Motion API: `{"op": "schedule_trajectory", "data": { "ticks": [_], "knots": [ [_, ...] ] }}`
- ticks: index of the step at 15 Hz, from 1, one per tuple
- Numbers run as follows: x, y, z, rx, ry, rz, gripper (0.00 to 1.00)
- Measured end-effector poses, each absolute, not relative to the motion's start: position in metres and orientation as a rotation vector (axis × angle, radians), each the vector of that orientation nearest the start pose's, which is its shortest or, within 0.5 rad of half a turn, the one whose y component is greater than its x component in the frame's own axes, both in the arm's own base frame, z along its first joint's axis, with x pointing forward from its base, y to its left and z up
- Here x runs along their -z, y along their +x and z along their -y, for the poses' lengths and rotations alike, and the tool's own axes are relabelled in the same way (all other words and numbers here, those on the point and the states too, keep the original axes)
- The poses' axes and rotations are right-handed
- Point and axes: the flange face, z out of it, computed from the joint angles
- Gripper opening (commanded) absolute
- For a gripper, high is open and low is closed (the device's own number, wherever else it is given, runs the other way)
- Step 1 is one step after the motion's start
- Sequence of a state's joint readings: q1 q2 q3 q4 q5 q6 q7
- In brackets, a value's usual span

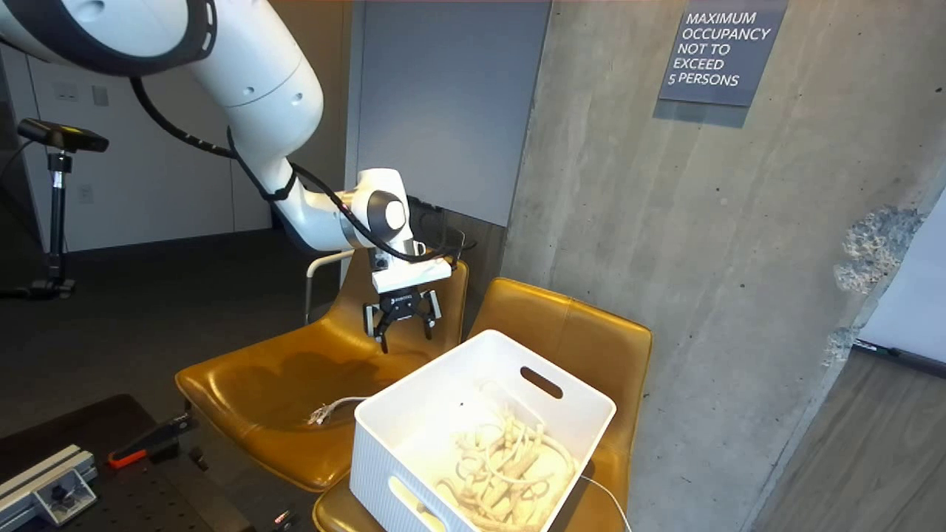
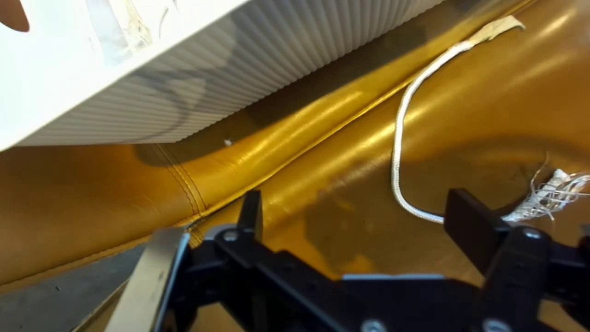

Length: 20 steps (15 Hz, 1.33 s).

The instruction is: Pick up all the white ropes from the orange chair and put them in the white basket

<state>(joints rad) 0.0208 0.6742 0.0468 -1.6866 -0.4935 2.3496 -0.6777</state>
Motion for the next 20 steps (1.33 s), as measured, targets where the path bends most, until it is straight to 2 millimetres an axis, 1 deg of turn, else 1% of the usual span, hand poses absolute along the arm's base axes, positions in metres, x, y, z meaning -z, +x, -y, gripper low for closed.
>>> {"op": "schedule_trajectory", "data": {
  "ticks": [3,7,10,14,15,17,18,19,20],
  "knots": [
    [-0.179,0.683,-0.047,-0.206,-2.916,1.8,1.0],
    [-0.142,0.674,-0.063,-0.274,-2.865,1.828,1.0],
    [-0.114,0.673,-0.066,-0.315,-2.845,1.832,1.0],
    [-0.084,0.685,-0.065,-0.331,-2.851,1.843,1.0],
    [-0.077,0.688,-0.064,-0.334,-2.855,1.844,0.96],
    [-0.065,0.693,-0.06,-0.346,-2.866,1.843,0.72],
    [-0.063,0.695,-0.059,-0.357,-2.869,1.841,0.69],
    [-0.062,0.697,-0.059,-0.368,-2.872,1.838,0.63],
    [-0.064,0.7,-0.059,-0.376,-2.877,1.835,0.54]
  ]
}}
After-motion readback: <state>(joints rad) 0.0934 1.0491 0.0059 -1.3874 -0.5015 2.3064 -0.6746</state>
